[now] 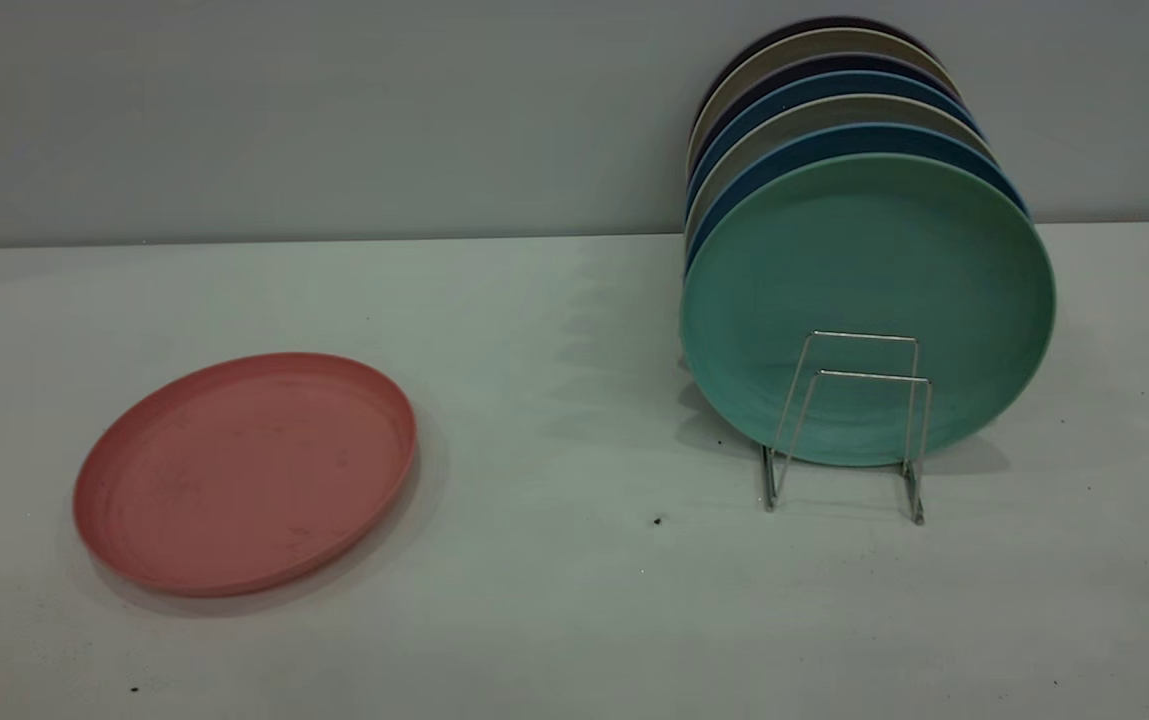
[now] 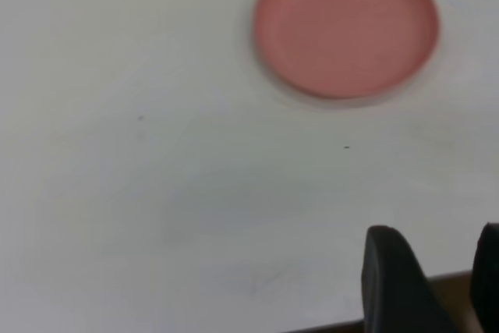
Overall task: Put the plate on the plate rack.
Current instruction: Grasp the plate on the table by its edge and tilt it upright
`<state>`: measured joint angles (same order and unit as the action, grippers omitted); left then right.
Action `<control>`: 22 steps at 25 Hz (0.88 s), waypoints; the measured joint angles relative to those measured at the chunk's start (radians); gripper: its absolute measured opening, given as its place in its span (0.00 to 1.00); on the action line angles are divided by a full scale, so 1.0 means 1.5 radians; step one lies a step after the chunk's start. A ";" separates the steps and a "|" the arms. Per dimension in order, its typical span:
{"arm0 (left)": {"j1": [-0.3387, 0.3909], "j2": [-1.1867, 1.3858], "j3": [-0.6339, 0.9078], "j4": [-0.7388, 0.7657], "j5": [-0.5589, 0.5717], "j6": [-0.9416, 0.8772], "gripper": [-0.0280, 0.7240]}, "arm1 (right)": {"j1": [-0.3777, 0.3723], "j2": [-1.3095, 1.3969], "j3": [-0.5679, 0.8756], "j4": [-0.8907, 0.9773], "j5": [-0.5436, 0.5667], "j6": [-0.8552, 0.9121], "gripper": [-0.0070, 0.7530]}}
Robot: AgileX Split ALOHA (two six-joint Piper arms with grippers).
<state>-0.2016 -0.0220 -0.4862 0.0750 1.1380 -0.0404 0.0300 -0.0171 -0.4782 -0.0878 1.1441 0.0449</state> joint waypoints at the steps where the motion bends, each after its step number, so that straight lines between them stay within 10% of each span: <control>1: -0.013 0.000 0.000 0.000 0.000 0.000 0.41 | 0.000 0.000 0.000 0.000 0.000 0.000 0.49; 22: -0.041 0.041 -0.001 0.031 -0.002 -0.045 0.41 | 0.080 0.046 -0.009 -0.017 -0.019 -0.001 0.49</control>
<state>-0.2634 0.0390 -0.4872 0.1208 1.1351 -0.1081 0.1506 0.0525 -0.4922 -0.1130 1.1163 0.0429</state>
